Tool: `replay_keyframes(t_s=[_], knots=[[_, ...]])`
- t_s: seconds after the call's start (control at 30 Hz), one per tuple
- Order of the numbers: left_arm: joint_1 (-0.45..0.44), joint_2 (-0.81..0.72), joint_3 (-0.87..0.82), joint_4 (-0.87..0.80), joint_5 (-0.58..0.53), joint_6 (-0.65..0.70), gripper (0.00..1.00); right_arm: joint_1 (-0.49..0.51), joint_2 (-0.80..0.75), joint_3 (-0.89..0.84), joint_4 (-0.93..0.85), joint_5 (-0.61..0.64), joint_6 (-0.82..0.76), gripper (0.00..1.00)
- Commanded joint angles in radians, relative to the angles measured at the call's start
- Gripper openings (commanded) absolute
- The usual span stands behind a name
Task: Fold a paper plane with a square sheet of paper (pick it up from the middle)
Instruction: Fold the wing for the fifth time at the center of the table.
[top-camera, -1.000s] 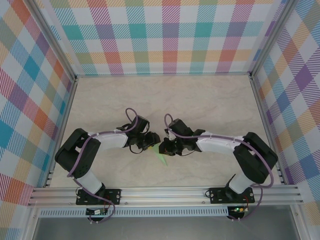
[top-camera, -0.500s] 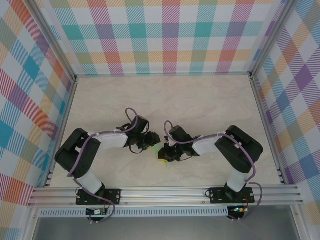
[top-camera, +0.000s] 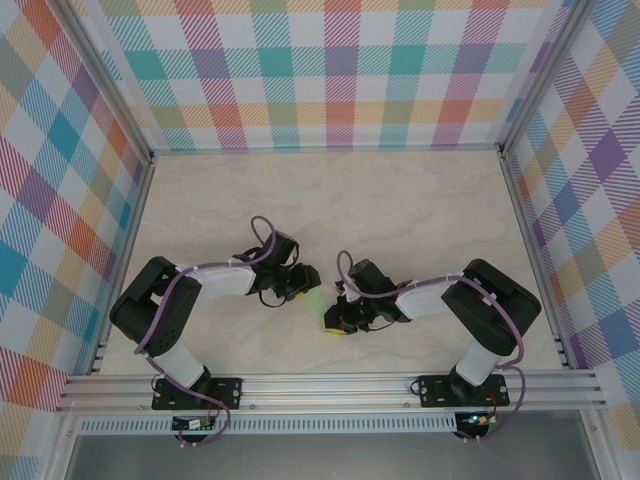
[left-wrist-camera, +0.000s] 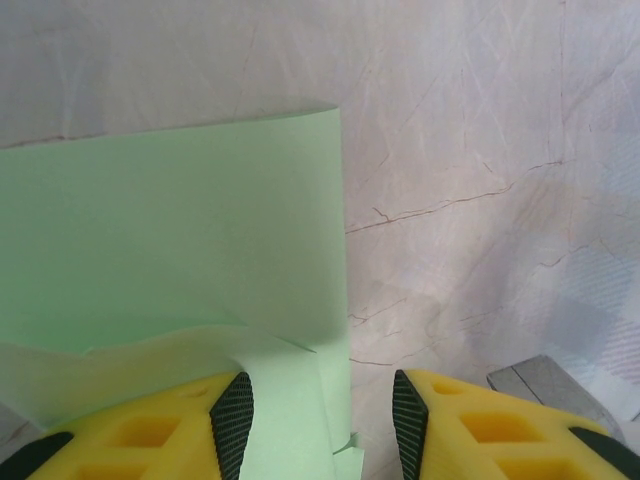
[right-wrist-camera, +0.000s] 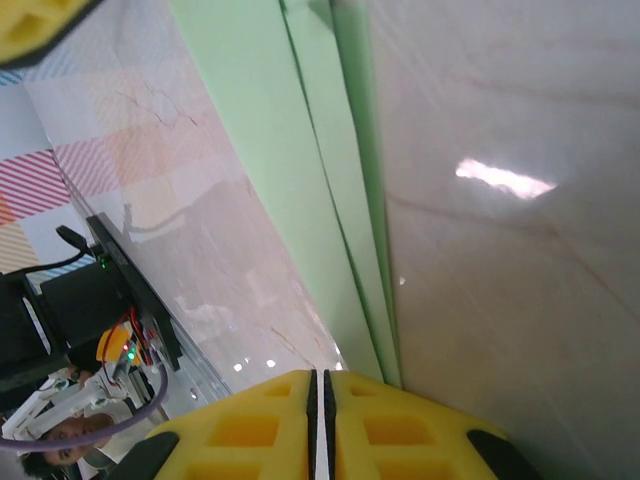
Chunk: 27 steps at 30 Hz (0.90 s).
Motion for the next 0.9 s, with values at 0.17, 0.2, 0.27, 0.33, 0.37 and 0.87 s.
replay_keyframes(t_s=[0.17, 0.2, 0.27, 0.33, 0.37, 0.87], knots=[[0.019, 0.035, -0.012, -0.085, -0.066, 0.000, 0.45, 0.014, -0.063, -0.046, -0.244, 0.000, -0.044, 0.14], [0.019, 0.034, -0.012, -0.086, -0.062, 0.002, 0.45, 0.014, -0.082, -0.037, -0.260, 0.007, -0.050, 0.14], [0.019, 0.029, -0.012, -0.087, -0.062, 0.006, 0.45, 0.015, -0.131, -0.006, -0.310, 0.034, -0.060, 0.15], [0.020, 0.024, -0.014, -0.090, -0.066, 0.008, 0.45, 0.014, -0.185, 0.021, -0.343, 0.069, -0.065, 0.15], [0.019, 0.022, -0.014, -0.092, -0.065, 0.009, 0.46, 0.014, -0.213, 0.035, -0.352, 0.092, -0.065, 0.15], [0.019, 0.017, -0.017, -0.085, -0.058, 0.011, 0.46, 0.014, 0.025, 0.179, -0.003, 0.194, 0.187, 0.12]])
